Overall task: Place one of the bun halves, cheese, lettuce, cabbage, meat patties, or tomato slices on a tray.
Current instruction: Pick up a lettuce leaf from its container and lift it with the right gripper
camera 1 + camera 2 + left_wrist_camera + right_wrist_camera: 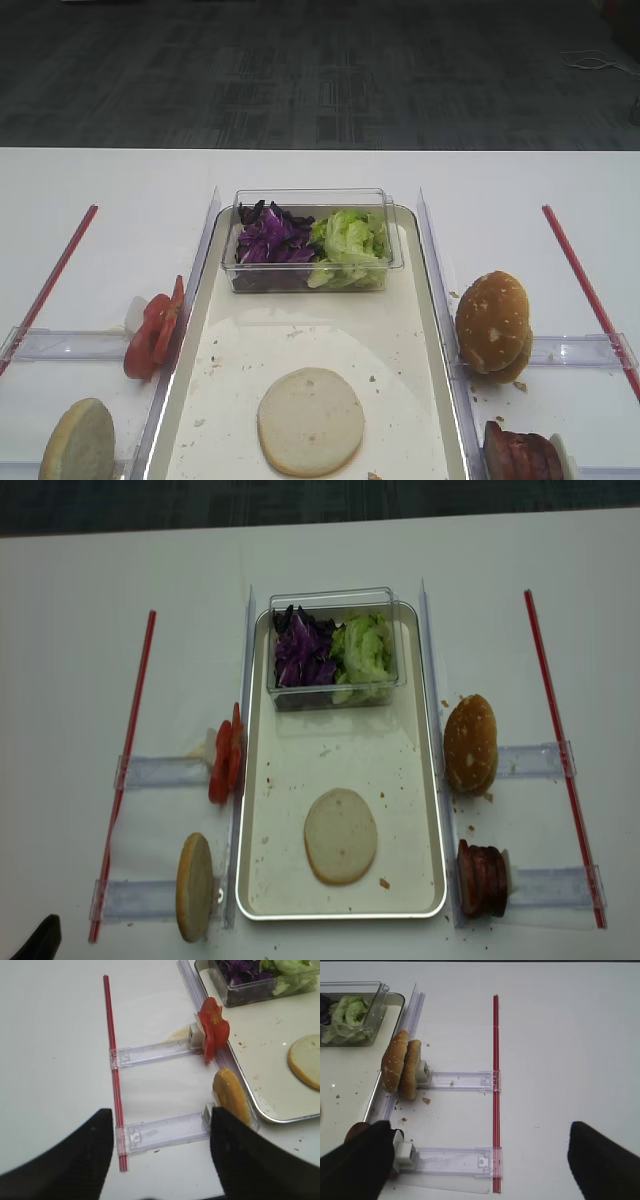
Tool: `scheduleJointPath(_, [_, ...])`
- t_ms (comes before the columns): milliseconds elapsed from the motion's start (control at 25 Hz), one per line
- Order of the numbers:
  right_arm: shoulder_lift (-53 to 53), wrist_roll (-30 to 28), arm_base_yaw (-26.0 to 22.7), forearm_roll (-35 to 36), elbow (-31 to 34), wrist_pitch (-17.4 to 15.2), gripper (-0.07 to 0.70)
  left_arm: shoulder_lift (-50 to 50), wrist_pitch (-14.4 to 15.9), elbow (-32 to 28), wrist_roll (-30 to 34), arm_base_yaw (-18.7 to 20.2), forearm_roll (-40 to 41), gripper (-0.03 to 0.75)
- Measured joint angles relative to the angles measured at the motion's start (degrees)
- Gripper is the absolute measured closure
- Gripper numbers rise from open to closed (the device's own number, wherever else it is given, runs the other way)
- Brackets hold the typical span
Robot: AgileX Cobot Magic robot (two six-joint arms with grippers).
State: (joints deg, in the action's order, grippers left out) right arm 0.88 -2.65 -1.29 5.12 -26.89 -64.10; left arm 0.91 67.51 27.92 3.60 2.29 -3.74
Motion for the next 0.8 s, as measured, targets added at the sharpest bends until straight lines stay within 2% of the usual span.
scheduleJointPath(320, [-0.41, 0.00, 0.00, 0.00, 0.00, 0.00, -0.061, 0.00, 0.00, 0.00, 0.00, 0.00, 0.00, 0.286])
scheduleJointPath(800, [-12.18, 0.00, 0.00, 0.00, 0.00, 0.12, -0.061, 0.00, 0.00, 0.00, 0.00, 0.00, 0.00, 0.286])
